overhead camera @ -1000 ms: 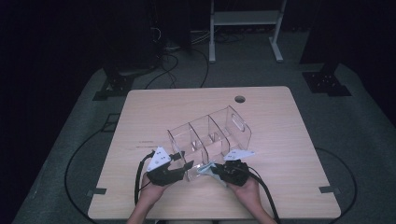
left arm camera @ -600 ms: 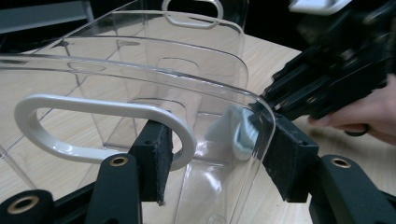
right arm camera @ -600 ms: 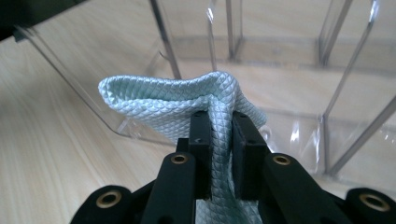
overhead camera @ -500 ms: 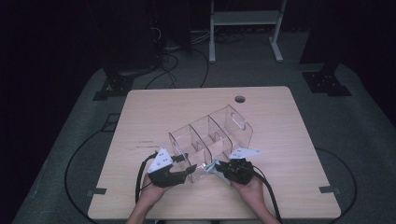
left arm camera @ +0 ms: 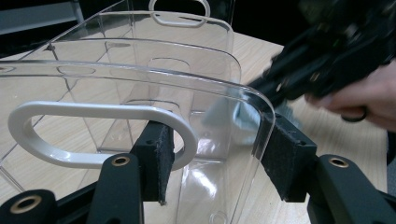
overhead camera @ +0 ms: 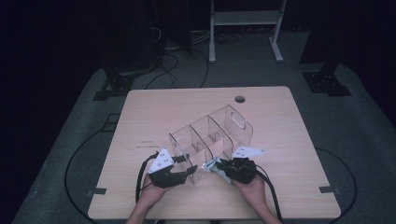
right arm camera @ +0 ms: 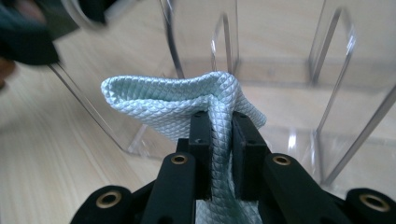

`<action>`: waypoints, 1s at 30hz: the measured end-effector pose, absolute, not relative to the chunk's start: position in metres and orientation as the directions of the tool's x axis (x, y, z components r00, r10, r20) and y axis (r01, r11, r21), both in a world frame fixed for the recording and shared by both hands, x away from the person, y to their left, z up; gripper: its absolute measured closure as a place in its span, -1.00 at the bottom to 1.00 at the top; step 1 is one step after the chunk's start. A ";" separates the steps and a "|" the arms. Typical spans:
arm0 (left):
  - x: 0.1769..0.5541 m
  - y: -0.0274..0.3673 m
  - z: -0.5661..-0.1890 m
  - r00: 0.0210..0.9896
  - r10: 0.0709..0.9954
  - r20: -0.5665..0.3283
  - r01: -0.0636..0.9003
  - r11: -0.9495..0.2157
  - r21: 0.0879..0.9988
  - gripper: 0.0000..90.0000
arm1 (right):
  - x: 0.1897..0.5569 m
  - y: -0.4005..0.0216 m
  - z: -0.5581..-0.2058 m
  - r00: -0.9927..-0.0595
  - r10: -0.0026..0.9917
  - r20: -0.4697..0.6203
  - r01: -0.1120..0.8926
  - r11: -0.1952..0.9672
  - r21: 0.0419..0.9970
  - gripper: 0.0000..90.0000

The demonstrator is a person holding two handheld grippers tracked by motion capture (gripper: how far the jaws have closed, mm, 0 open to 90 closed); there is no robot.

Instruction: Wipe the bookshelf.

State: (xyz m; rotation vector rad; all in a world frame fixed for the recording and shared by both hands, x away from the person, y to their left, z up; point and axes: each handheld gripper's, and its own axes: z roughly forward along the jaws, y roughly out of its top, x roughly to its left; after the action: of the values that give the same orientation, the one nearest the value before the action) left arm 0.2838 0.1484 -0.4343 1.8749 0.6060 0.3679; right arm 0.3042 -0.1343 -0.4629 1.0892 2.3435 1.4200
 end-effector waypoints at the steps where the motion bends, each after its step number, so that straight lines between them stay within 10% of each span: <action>1: 0.284 0.148 -0.435 0.822 0.568 -0.032 0.235 -0.288 0.928 0.03 | 0.303 -0.135 -0.456 -0.717 0.669 0.194 0.469 0.257 0.845 0.77; 14: 0.285 0.150 -0.434 0.831 0.556 -0.039 0.237 -0.289 0.928 0.01 | 0.299 -0.134 -0.454 -0.724 0.664 0.188 0.459 0.260 0.849 0.77; 30: 0.288 0.156 -0.436 0.905 0.412 -0.106 0.236 -0.279 0.931 -0.62 | 0.285 -0.120 -0.436 -0.792 0.591 0.155 0.389 0.292 0.874 0.77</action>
State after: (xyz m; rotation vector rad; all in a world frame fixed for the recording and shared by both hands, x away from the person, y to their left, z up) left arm 0.2881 0.1556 -0.4357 1.8724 0.4789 0.1828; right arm 0.2846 -0.1201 -0.4358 0.9085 2.3592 1.5071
